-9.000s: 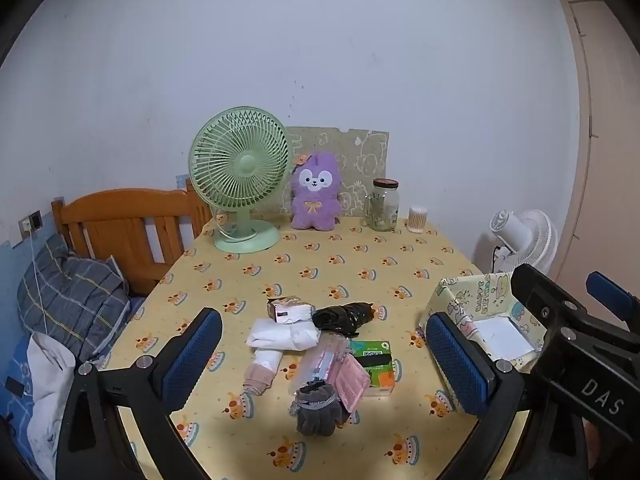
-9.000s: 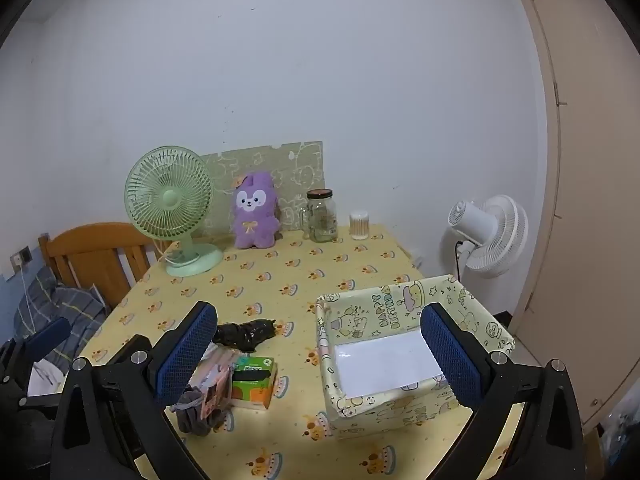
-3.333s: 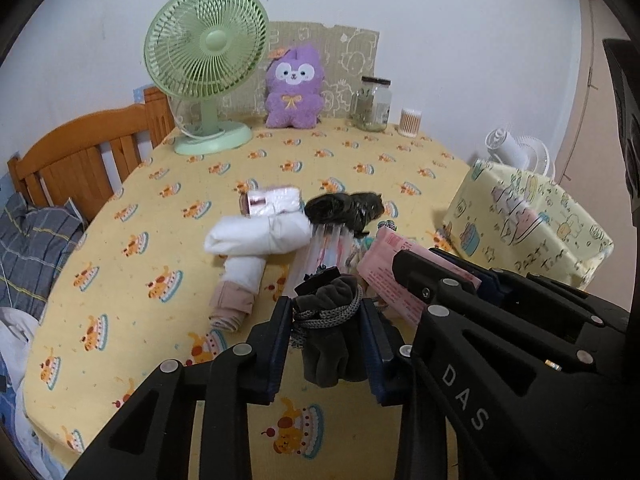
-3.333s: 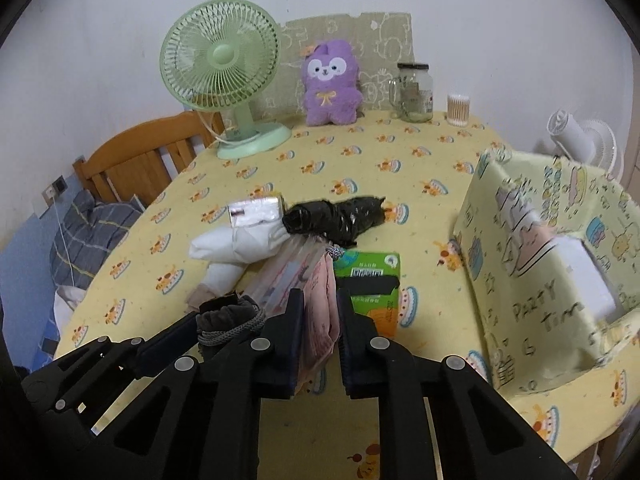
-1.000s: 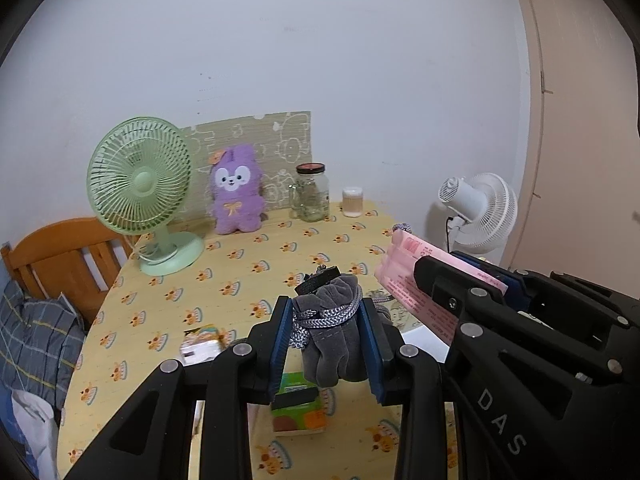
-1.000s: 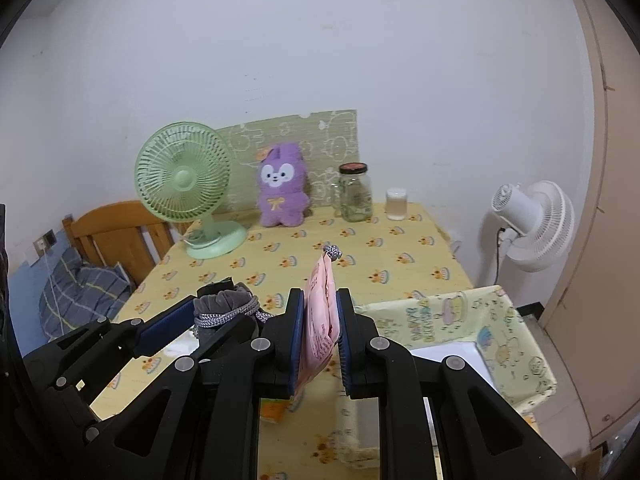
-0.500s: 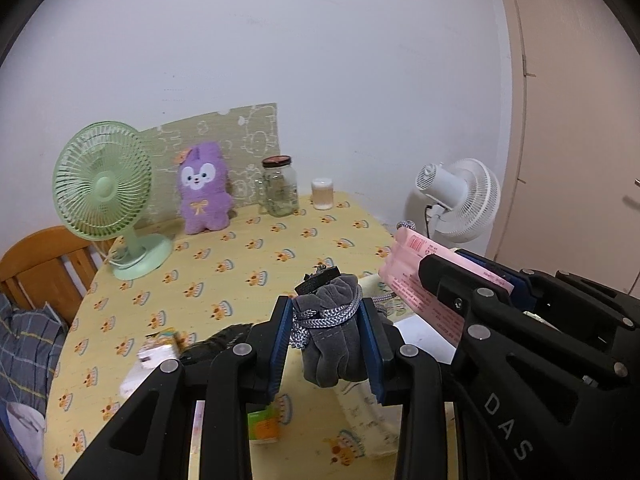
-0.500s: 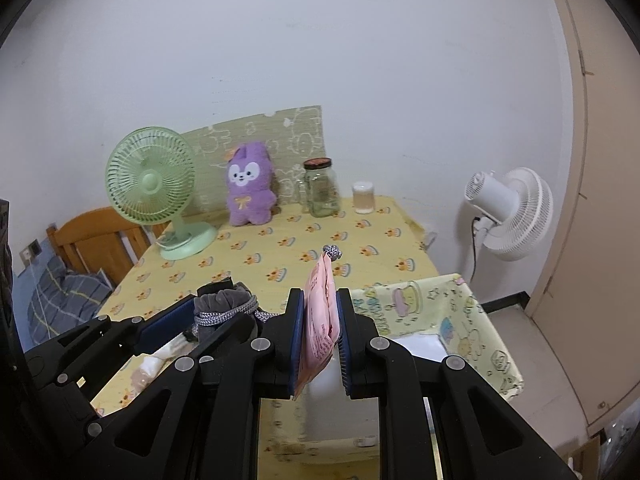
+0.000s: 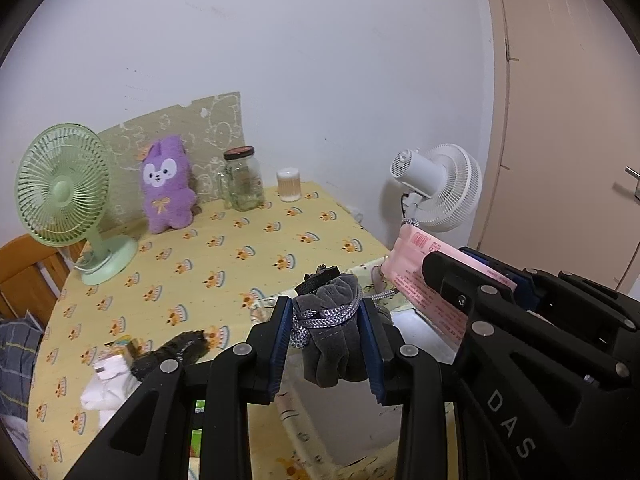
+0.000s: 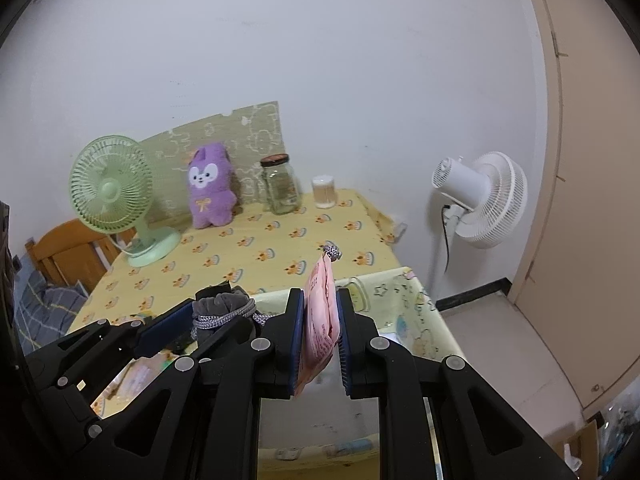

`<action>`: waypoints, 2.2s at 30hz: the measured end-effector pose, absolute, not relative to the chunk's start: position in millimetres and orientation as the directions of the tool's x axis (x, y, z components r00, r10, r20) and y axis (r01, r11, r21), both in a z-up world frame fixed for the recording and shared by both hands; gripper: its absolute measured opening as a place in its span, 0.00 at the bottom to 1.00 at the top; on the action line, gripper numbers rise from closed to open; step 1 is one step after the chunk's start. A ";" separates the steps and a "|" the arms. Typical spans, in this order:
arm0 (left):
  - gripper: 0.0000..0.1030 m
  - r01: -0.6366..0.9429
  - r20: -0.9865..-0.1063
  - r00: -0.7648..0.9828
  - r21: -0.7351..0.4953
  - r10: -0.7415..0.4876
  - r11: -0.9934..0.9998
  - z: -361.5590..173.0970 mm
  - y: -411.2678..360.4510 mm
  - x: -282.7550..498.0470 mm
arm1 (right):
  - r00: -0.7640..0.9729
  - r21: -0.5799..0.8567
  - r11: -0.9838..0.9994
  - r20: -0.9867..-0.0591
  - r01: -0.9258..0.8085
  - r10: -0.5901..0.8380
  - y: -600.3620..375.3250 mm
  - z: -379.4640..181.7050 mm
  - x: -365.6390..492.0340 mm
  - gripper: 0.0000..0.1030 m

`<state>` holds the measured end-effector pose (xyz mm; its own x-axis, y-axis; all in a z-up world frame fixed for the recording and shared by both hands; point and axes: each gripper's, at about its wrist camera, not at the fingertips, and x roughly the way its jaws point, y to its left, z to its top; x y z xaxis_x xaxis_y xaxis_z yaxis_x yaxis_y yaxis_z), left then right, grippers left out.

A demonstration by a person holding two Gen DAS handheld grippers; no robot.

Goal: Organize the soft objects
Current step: 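Carry the glove with the left tool while the right tool carries the card to the box, then open the left tool over the box while the right tool releases the card inside, then withdraw both open tools from the box back over the table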

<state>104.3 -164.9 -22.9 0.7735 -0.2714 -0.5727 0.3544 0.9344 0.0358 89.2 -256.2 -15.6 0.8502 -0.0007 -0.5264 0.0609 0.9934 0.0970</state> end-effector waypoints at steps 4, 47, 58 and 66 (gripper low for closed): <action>0.33 0.370 -0.589 0.756 0.027 -0.284 0.929 -30.7 -172.1 110.5 | 0.843 0.092 0.993 -0.538 0.080 -0.018 -263.5 -21.5 93.6 0.18; 1.00 0.415 -0.624 0.723 0.049 -0.297 0.909 -35.5 -163.9 106.6 | 0.801 0.049 0.984 -0.589 0.170 -0.109 -259.3 -28.6 93.6 0.94; 1.00 0.382 -0.587 0.758 0.047 -0.284 0.923 -16.0 -138.9 88.5 | 0.828 0.032 0.986 -0.547 0.165 -0.121 -236.9 -7.4 74.5 0.96; 1.00 0.355 -0.558 0.784 0.044 -0.272 0.934 -0.7 -119.8 75.5 | 0.842 0.031 0.988 -0.527 0.155 -0.115 -219.0 7.8 61.3 0.96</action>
<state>75.5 -119.8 -0.7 0.7843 -0.2721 -0.5576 0.3550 0.9339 0.0436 61.3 -219.0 7.8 0.8419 -0.1154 -0.5272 0.1546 0.9875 0.0307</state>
